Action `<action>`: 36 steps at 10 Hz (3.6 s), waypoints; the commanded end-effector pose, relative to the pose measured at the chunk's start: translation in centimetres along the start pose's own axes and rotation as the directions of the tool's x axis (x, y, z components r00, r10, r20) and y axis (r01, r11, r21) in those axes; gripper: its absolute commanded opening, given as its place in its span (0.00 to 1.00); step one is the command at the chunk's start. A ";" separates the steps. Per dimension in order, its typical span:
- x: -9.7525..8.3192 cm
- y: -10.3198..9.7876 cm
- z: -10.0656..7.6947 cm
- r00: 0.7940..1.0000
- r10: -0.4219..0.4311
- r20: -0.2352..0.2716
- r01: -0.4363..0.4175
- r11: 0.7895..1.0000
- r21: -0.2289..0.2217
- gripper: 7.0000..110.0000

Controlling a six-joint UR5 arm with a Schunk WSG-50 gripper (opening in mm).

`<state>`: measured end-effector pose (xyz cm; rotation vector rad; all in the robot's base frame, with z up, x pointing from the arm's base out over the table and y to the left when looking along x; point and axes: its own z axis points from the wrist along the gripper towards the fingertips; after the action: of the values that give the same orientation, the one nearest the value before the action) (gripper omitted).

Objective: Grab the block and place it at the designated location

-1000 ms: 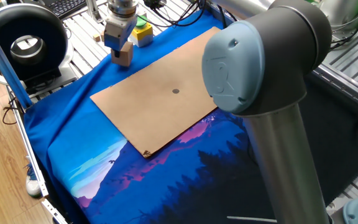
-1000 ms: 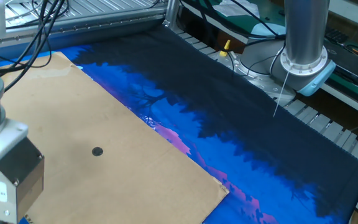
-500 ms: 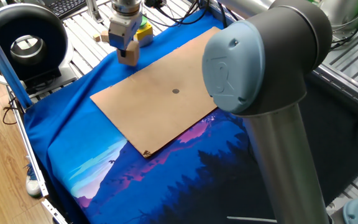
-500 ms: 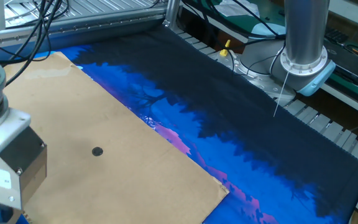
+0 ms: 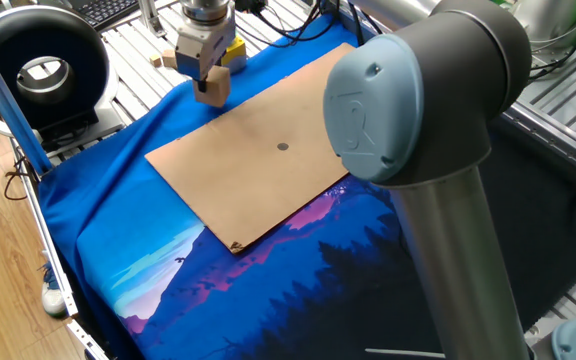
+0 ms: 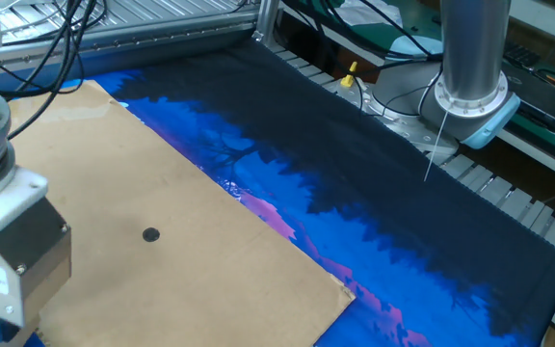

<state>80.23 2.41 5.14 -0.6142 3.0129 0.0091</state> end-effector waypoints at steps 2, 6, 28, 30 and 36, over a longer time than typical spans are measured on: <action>0.2 0.6 -0.1 0.994 0.105 -0.011 -0.105 0.994 -0.027 0.00; 1.7 1.2 -1.0 0.991 0.128 -0.027 -0.129 0.991 -0.036 0.00; 10.9 3.2 -2.2 0.986 0.165 0.018 -0.163 0.983 -0.090 0.00; 11.0 3.2 -2.1 0.985 0.170 0.018 -0.167 0.981 -0.098 0.00; 11.5 1.9 -2.0 0.985 0.173 0.006 -0.173 0.984 -0.042 0.00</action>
<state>68.72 0.21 6.27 -0.3708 3.0523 0.1087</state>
